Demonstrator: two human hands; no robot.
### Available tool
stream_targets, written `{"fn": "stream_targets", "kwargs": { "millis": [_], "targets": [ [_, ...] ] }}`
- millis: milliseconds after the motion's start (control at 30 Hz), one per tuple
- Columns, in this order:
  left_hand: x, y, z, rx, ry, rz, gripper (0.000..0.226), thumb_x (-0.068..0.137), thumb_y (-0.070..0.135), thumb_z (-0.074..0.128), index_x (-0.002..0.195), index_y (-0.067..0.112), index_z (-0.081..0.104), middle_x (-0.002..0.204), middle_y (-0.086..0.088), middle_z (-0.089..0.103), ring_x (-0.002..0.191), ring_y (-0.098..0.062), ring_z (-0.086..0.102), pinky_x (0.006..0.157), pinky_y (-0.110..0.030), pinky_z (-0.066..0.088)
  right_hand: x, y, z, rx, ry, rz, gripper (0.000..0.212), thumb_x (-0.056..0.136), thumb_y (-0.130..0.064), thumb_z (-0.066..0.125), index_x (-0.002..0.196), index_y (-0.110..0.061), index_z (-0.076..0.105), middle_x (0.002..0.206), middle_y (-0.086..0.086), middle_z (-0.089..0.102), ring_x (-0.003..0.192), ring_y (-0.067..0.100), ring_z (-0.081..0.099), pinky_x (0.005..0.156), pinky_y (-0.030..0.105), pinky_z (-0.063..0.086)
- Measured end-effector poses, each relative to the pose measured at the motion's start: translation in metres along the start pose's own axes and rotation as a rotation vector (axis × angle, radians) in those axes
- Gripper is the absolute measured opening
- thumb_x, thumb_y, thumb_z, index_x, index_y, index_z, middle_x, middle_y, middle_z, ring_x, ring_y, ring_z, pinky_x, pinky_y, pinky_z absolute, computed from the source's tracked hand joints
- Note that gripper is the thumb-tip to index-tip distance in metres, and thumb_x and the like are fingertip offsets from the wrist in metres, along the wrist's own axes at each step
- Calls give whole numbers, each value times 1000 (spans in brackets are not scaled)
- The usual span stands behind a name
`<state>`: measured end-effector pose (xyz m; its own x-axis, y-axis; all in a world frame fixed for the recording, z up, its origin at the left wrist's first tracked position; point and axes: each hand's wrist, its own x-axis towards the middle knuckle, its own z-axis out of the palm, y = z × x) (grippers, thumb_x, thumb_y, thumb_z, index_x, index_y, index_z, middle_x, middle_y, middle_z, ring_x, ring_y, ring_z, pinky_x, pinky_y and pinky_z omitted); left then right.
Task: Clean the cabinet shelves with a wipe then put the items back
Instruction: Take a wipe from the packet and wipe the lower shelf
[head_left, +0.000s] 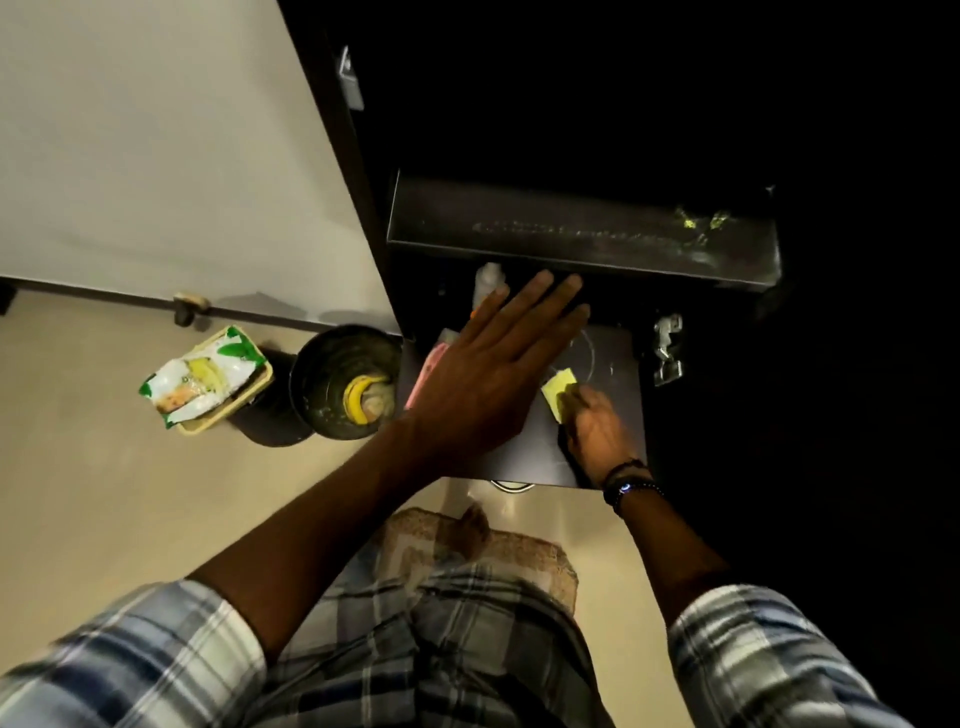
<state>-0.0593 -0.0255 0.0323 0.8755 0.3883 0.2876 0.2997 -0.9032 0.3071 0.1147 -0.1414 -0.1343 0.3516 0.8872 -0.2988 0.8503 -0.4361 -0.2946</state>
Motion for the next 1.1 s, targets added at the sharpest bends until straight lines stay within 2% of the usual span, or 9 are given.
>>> {"fn": "stream_targets", "kwargs": {
  "millis": [100,233,367,500,633,767,867,967,1100],
  "targets": [
    [11,-10,-1,146,-23,1,70,87,9,54,148,10,18,157,-10,15,145,-24,8,119,-46,12,22,17,-5,5,-38,15,47,79,-4,55,126,-2,53,138,17,47,127,35,46,108,35,39],
    [17,-28,7,285,-117,-32,100,71,12,69,149,9,5,158,-12,8,146,-26,3,119,-46,5,58,35,-20,-113,-101,156,68,88,-21,49,145,6,22,153,22,24,145,33,14,121,36,10],
    [16,-32,12,398,-121,-76,117,62,18,76,149,8,-2,157,-13,4,145,-25,-2,118,-47,6,78,1,-24,-71,-111,135,71,86,-23,51,149,-7,19,156,19,14,144,36,15,116,44,25],
    [16,-32,19,389,-53,-145,98,72,7,61,149,8,1,157,-14,6,144,-23,-6,118,-47,3,78,-29,-4,-110,-188,-46,80,82,-41,-2,147,0,22,154,20,24,145,36,9,119,46,9],
    [17,-30,21,360,-60,-155,106,66,12,65,149,9,-1,157,-12,4,144,-24,-5,118,-48,3,40,-18,-2,-86,-50,-6,69,84,-37,15,134,-1,47,141,19,46,138,30,33,116,39,21],
    [19,-29,27,339,-30,-172,110,69,13,71,148,10,-6,157,-10,1,145,-24,-3,118,-47,5,49,19,-25,-106,-101,197,58,91,-27,42,140,3,35,145,23,39,140,31,29,115,40,24],
    [19,-29,29,335,-24,-174,114,68,21,76,148,11,-4,157,-9,2,145,-24,-2,118,-46,3,82,14,-48,-33,-98,263,53,91,-23,52,133,7,40,139,30,42,126,41,43,105,41,34],
    [19,-29,25,327,-24,-159,102,68,6,64,149,12,1,157,-10,7,145,-26,3,118,-46,6,112,-6,-58,8,-108,262,45,92,-23,52,126,6,48,129,30,52,119,42,49,101,42,38],
    [18,-30,25,322,-41,-159,107,63,8,65,149,13,3,157,-9,9,145,-24,1,118,-47,9,90,-33,-22,96,-130,-25,62,86,-22,49,143,-4,33,151,21,31,139,36,31,116,43,25]
  ]
}}
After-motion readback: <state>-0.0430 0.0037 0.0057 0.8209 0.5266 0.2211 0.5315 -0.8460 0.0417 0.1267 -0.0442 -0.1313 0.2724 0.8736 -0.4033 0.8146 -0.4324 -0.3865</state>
